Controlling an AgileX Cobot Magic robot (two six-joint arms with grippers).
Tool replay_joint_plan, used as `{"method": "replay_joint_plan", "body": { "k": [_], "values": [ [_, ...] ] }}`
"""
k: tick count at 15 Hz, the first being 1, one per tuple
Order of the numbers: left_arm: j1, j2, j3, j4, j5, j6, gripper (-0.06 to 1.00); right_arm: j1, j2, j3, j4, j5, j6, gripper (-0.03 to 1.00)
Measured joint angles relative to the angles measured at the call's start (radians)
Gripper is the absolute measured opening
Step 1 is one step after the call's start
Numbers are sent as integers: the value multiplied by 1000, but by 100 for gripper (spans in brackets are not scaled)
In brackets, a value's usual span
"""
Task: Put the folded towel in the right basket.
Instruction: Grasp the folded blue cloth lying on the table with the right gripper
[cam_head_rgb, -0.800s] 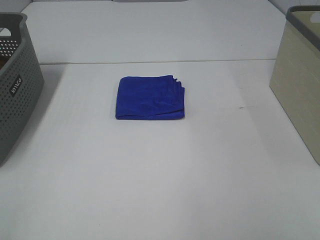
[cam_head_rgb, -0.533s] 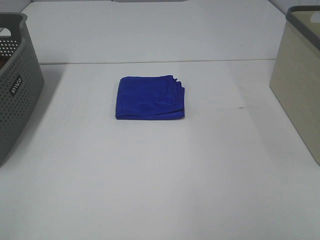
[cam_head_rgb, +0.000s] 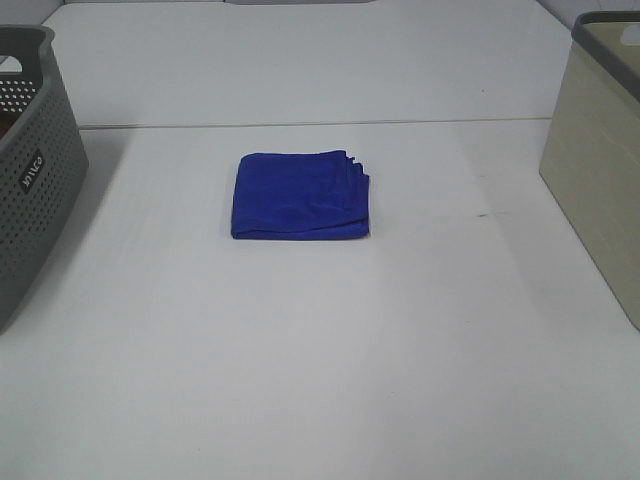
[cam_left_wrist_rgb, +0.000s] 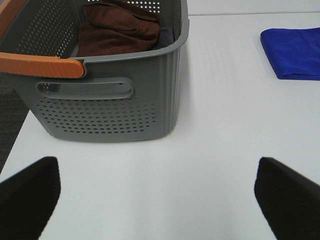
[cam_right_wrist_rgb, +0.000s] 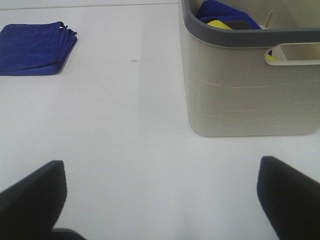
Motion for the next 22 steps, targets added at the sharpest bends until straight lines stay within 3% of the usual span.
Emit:
{"method": "replay_joint_plan", "body": {
  "k": [22],
  "values": [
    [0,0,0,0,0,0,98,0,0,0,0,0,0,98]
  ]
}}
